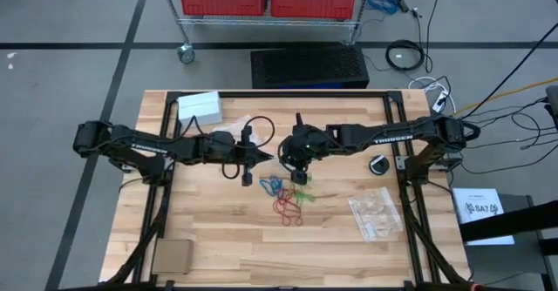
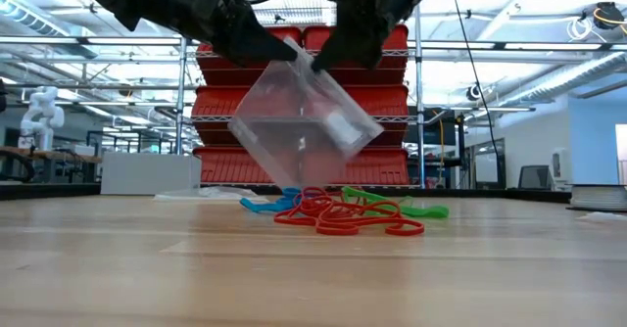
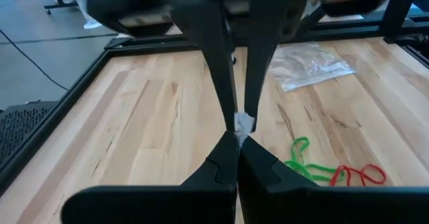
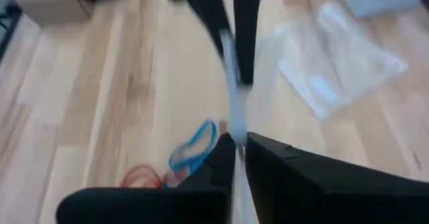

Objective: Sort rubber bands
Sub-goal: Open the top right transparent zip lock bag

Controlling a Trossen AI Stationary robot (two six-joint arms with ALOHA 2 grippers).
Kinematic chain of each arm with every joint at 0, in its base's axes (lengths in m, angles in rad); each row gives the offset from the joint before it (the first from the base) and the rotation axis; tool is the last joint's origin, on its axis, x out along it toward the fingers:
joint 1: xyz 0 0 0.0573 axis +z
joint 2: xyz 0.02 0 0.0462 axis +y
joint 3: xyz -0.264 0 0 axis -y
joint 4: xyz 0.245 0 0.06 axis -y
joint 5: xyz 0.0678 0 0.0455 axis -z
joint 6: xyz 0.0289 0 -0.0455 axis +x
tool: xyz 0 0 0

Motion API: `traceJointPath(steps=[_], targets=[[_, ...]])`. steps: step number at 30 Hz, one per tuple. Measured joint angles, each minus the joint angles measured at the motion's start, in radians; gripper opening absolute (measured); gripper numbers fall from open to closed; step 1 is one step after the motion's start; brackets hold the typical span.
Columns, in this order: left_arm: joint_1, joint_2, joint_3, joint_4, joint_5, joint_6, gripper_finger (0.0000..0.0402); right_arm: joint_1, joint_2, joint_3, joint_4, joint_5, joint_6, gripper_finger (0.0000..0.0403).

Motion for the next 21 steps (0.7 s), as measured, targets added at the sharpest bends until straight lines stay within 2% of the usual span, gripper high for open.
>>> traceJointPath(steps=[15, 21], targets=[[-0.001, 0.0, 0.0, 0.021, -0.007, 0.0, 0.0, 0.0, 0.001, -0.003, -0.301, 0.002, 0.053, 0.0009], [0.0, 0.0, 0.0, 0.021, -0.036, 0.0, 0.0, 0.0, 0.001, -0.004, -0.363, 0.004, 0.066, 0.0008]])
